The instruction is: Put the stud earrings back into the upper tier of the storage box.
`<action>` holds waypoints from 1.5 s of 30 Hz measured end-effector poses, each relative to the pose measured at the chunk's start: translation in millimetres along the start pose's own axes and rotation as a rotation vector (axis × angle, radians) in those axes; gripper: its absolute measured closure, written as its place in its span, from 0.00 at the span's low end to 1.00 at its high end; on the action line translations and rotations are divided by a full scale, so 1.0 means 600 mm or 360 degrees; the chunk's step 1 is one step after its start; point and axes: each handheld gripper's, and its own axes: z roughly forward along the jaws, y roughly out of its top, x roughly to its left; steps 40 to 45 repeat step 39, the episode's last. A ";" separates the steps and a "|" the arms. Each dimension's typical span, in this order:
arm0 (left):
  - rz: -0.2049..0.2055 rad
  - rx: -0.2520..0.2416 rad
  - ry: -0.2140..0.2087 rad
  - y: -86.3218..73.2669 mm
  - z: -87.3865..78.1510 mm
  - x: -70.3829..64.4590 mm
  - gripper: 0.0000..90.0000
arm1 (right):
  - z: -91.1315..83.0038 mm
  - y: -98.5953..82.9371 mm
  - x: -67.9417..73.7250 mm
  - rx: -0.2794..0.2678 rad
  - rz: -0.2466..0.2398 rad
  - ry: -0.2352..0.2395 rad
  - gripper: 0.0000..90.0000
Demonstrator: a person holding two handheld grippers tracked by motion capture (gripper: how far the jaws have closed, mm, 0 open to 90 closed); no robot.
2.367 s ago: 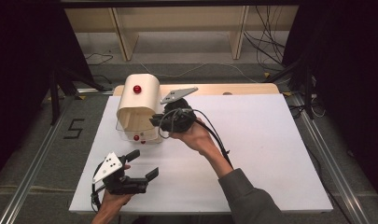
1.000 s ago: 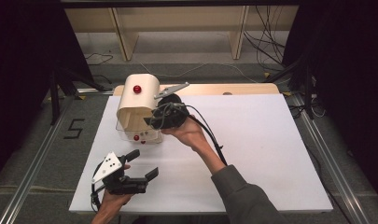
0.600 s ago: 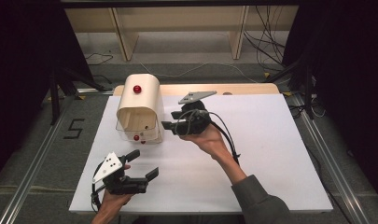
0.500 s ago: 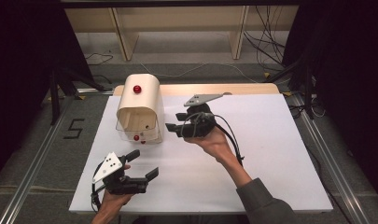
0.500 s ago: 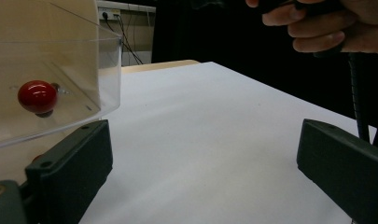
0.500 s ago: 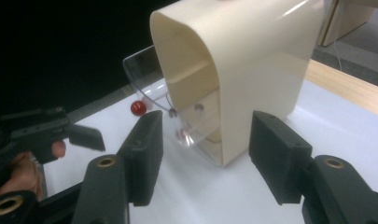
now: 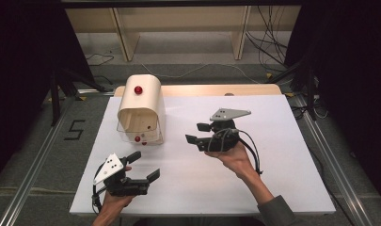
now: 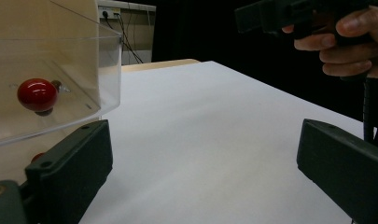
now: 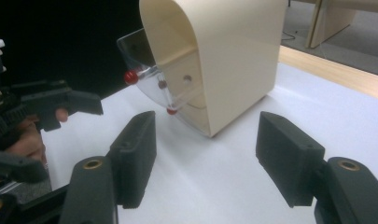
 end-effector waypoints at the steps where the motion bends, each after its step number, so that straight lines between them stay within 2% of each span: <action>1: -0.0001 0.0000 0.0000 0.000 0.000 0.000 0.03 | -0.004 -0.006 -0.001 -0.0003 0.0006 -0.0003 0.42; 18: -0.0003 0.0001 0.0005 0.000 0.000 0.001 0.03 | -0.089 -0.119 -0.029 -0.0114 0.0125 -0.0088 0.37; 22: -0.0005 -0.0003 0.0006 0.000 0.000 0.001 0.03 | -0.110 -0.141 -0.031 -0.0172 0.0125 -0.0109 0.36; 28: -0.0011 -0.0010 0.0005 0.000 0.000 0.000 0.03 | -0.137 -0.173 -0.034 -0.0239 0.0115 -0.0182 0.35; 35: -0.0010 -0.0011 0.0005 0.001 0.000 0.000 0.03 | -0.150 -0.201 -0.040 -0.0249 0.0119 -0.0231 0.33; 45: -0.0010 -0.0011 0.0004 0.001 0.000 0.000 0.03 | -0.152 -0.209 -0.042 -0.0256 0.0137 -0.0249 0.32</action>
